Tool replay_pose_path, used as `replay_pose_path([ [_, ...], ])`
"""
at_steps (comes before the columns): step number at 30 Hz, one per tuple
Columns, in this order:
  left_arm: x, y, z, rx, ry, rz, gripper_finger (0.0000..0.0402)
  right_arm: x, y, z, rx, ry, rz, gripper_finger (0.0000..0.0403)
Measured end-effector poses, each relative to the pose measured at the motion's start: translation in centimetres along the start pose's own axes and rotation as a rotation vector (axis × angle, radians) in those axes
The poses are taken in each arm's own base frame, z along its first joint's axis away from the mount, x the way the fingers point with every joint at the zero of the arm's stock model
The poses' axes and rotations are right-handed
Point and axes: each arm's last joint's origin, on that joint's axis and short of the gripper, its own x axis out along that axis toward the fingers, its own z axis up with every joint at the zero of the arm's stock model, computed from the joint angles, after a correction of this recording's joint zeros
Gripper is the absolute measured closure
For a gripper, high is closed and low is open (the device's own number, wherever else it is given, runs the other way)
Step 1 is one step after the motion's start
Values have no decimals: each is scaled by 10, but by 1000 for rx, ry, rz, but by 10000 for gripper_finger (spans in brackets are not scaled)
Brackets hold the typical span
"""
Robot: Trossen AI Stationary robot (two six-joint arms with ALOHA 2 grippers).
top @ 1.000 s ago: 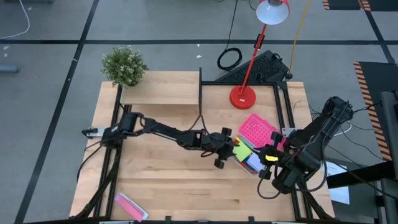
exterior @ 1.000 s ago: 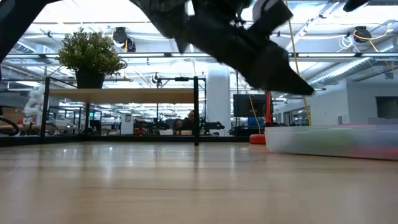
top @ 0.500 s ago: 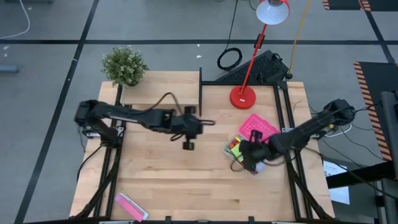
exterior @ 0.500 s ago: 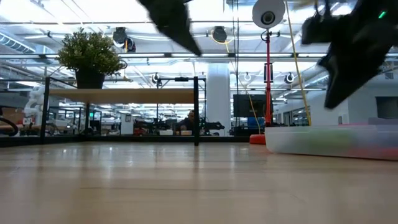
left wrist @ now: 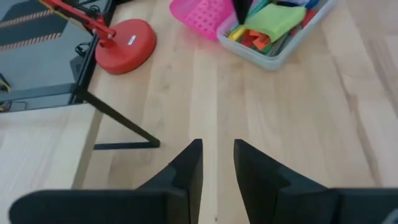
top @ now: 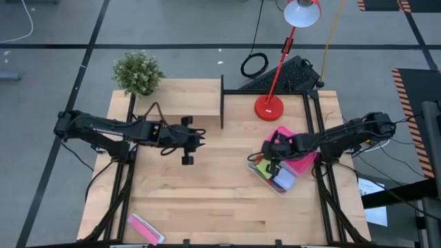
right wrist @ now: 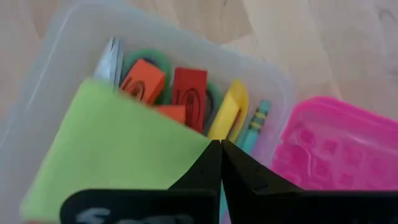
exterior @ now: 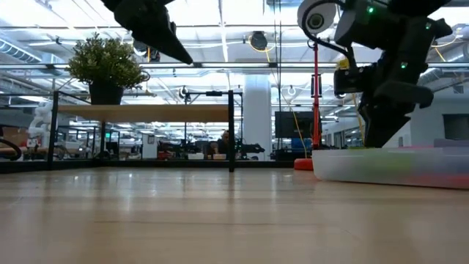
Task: Pack school essentials
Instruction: Put the green sticky notes into the pink supply box, then return to Home Position
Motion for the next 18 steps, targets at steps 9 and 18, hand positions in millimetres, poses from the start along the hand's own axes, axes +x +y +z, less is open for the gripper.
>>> replay_pose_path([
  [9,2,-1,-2,8,19,-5,309,5,-5,0,-20,-41,11,403],
  [18,2,-1,-2,12,16,-4,309,-22,-8,0,-1,-157,61,403],
])
